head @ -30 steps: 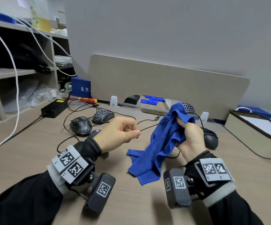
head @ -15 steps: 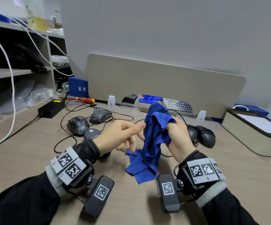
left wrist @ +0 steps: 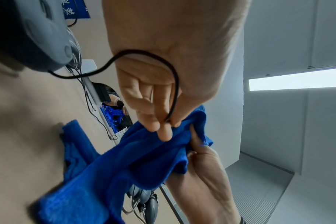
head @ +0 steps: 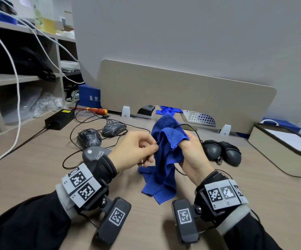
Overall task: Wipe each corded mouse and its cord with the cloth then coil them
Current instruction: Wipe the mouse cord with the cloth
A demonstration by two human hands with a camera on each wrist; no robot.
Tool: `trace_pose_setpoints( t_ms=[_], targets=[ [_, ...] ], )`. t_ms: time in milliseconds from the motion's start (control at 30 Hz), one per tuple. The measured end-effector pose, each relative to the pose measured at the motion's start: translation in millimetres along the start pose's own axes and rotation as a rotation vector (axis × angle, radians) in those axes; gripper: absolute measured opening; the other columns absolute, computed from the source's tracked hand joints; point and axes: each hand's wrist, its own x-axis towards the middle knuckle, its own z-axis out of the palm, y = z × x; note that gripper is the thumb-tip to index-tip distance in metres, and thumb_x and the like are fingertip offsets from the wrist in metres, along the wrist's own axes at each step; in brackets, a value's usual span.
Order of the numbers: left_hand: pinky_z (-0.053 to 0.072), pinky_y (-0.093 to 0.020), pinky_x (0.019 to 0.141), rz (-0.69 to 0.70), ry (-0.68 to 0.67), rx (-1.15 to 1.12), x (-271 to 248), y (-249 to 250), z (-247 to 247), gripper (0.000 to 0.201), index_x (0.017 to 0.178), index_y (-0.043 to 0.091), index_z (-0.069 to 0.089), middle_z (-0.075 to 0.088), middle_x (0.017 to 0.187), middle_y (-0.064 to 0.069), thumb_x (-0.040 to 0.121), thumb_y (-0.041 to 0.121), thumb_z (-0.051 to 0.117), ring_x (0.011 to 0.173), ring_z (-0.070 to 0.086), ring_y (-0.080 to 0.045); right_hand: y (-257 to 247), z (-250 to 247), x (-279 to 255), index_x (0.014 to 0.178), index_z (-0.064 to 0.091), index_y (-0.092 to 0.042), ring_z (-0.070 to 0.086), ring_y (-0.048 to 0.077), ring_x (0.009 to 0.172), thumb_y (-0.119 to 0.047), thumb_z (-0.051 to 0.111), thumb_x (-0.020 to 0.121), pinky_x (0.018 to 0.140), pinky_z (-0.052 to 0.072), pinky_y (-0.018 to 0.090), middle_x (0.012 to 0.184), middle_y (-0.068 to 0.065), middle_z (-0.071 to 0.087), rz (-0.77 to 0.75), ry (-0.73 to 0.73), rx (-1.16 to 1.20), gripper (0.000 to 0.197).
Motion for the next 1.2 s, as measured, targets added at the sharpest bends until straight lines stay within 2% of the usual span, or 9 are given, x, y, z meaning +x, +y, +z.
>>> trace_pose_setpoints(
  t_ms=[200, 300, 400, 567, 667, 800, 900, 1067, 1200],
  targets=[
    [0.036, -0.021, 0.041, 0.061, 0.086, 0.041, 1.1, -2.5, 1.2, 0.018, 0.075, 0.002, 0.058, 0.057, 0.051, -0.008, 0.092, -0.003, 0.06, 0.041, 0.048, -0.019, 6.5, 11.0, -3.2, 0.075, 0.065, -0.01, 0.055, 0.023, 0.073, -0.009, 0.066, 0.083, 0.07, 0.042, 0.037, 0.074, 0.012, 0.061, 0.007, 0.024, -0.176, 0.008],
    [0.041, -0.026, 0.043, 0.13, 0.08, 0.102, 2.3, -1.9, -3.2, 0.019, 0.074, 0.006, 0.06, 0.061, 0.058, -0.018, 0.09, -0.001, 0.064, 0.045, 0.049, -0.018, 6.2, 12.6, -3.8, 0.091, 0.065, -0.007, 0.054, 0.024, 0.076, -0.017, 0.063, 0.072, 0.069, 0.043, 0.036, 0.08, 0.014, 0.058, 0.058, 0.094, -0.085, 0.021],
    [0.041, -0.027, 0.045, 0.144, 0.07, 0.19, 2.1, -2.5, -8.3, 0.021, 0.072, 0.01, 0.06, 0.055, 0.049, -0.001, 0.09, 0.002, 0.066, 0.044, 0.048, -0.013, -0.8, 2.5, 2.5, 0.095, 0.067, -0.004, 0.058, 0.022, 0.077, -0.004, 0.06, 0.088, 0.065, 0.046, 0.03, 0.085, 0.013, 0.062, 0.083, 0.238, 0.035, 0.01],
    [0.043, -0.027, 0.047, 0.131, 0.034, 0.289, 1.5, -2.2, -11.3, 0.019, 0.074, 0.01, 0.06, 0.055, 0.049, 0.002, 0.091, 0.006, 0.066, 0.043, 0.049, -0.01, -13.9, -22.7, 9.8, 0.098, 0.066, -0.011, 0.065, 0.023, 0.083, -0.006, 0.06, 0.094, 0.081, 0.052, 0.039, 0.091, 0.008, 0.067, 0.051, 0.396, 0.255, 0.009],
    [0.041, -0.018, 0.049, 0.064, -0.023, 0.336, 2.3, -3.0, -16.8, 0.016, 0.077, 0.006, 0.058, 0.062, 0.051, -0.001, 0.092, 0.005, 0.063, 0.045, 0.055, -0.014, -12.4, -18.5, 7.0, 0.097, 0.065, -0.013, 0.065, 0.02, 0.082, -0.006, 0.057, 0.094, 0.078, 0.052, 0.036, 0.09, 0.007, 0.067, 0.016, 0.359, 0.182, 0.012],
    [0.049, -0.027, 0.057, -0.011, -0.025, 0.321, 4.3, -4.2, -18.6, 0.014, 0.089, 0.009, 0.06, 0.072, 0.067, -0.007, 0.09, -0.003, 0.054, 0.057, 0.065, -0.019, -7.9, -7.8, 3.1, 0.086, 0.067, -0.013, 0.064, 0.018, 0.075, -0.001, 0.054, 0.092, 0.07, 0.05, 0.031, 0.083, 0.006, 0.067, 0.021, 0.274, 0.071, 0.019],
    [0.052, -0.03, 0.059, -0.007, 0.042, 0.294, 5.7, -4.0, -12.3, 0.027, 0.088, 0.013, 0.061, 0.064, 0.068, -0.007, 0.091, -0.007, 0.043, 0.06, 0.065, -0.021, -3.2, 0.4, -0.7, 0.093, 0.069, -0.007, 0.062, 0.019, 0.075, -0.002, 0.057, 0.092, 0.068, 0.048, 0.031, 0.084, 0.009, 0.066, 0.058, 0.199, -0.045, 0.012],
    [0.034, -0.018, 0.047, 0.028, 0.173, 0.224, 10.2, -9.2, -10.4, 0.017, 0.078, 0.008, 0.064, 0.049, 0.063, -0.002, 0.095, 0.01, 0.06, 0.051, 0.04, -0.009, -0.8, 14.9, -6.7, 0.085, 0.061, -0.011, 0.049, 0.019, 0.078, -0.011, 0.066, 0.083, 0.069, 0.041, 0.033, 0.082, 0.01, 0.056, 0.085, 0.101, -0.188, 0.005],
    [0.026, -0.022, 0.05, 0.12, 0.152, 0.153, 9.6, -11.7, -10.4, 0.021, 0.077, -0.001, 0.065, 0.042, 0.061, -0.008, 0.092, 0.013, 0.068, 0.049, 0.026, -0.009, -1.7, 20.3, -10.7, 0.09, 0.065, -0.011, 0.052, 0.019, 0.078, -0.023, 0.063, 0.065, 0.073, 0.042, 0.035, 0.083, 0.01, 0.059, 0.1, 0.119, -0.142, 0.029]
  ],
)
